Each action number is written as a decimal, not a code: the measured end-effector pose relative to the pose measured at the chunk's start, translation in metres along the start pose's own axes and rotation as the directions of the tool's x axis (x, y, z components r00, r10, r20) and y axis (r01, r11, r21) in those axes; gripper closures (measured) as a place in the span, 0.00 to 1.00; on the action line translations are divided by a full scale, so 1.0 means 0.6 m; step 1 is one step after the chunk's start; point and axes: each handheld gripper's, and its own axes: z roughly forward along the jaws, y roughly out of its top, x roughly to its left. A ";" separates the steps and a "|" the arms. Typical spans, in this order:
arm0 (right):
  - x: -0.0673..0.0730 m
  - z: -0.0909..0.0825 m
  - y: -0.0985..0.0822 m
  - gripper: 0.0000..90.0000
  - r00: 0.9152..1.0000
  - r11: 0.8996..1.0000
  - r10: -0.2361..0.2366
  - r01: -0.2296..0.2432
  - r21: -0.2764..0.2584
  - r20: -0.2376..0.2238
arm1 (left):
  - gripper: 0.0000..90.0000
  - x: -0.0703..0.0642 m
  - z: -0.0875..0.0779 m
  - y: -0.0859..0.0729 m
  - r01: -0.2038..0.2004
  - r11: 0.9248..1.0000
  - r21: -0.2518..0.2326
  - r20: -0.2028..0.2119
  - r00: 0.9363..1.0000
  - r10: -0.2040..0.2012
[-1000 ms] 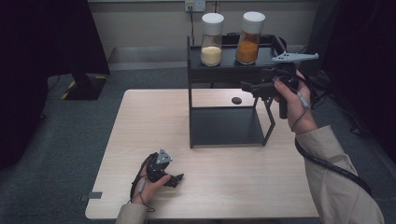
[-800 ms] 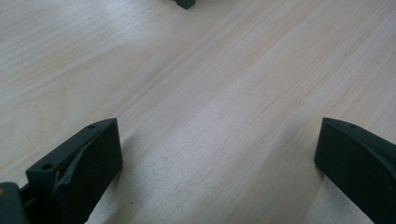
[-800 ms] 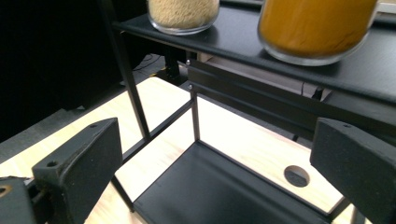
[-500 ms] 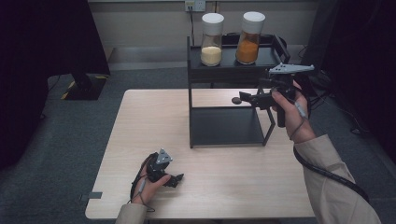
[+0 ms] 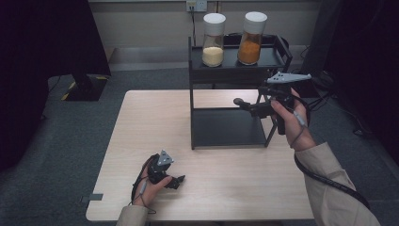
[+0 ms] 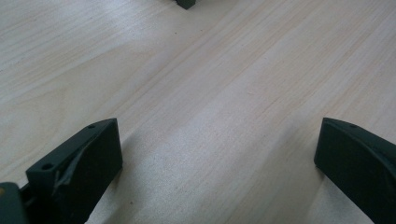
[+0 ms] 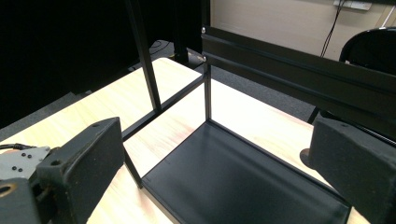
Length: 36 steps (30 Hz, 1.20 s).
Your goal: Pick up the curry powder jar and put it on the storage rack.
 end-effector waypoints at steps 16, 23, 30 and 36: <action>-0.005 0.008 -0.048 0.02 0.999 0.999 0.032 -0.032 -0.001 -0.003 | 0.00 0.000 0.000 0.000 0.002 1.000 0.000 0.001 1.000 -0.002; -0.007 0.008 -0.072 0.02 0.999 0.999 0.034 -0.034 0.004 -0.011 | 0.00 0.000 0.000 0.000 -0.001 1.000 0.002 0.001 1.000 0.001; -0.011 0.011 -0.101 0.02 0.999 0.999 0.047 -0.046 0.023 -0.019 | 0.00 0.000 0.000 0.000 -0.001 1.000 0.002 0.001 1.000 0.001; -0.013 0.013 -0.120 0.02 0.999 0.998 0.052 -0.051 0.036 -0.018 | 0.00 0.000 0.000 0.000 -0.001 1.000 0.002 0.001 1.000 0.001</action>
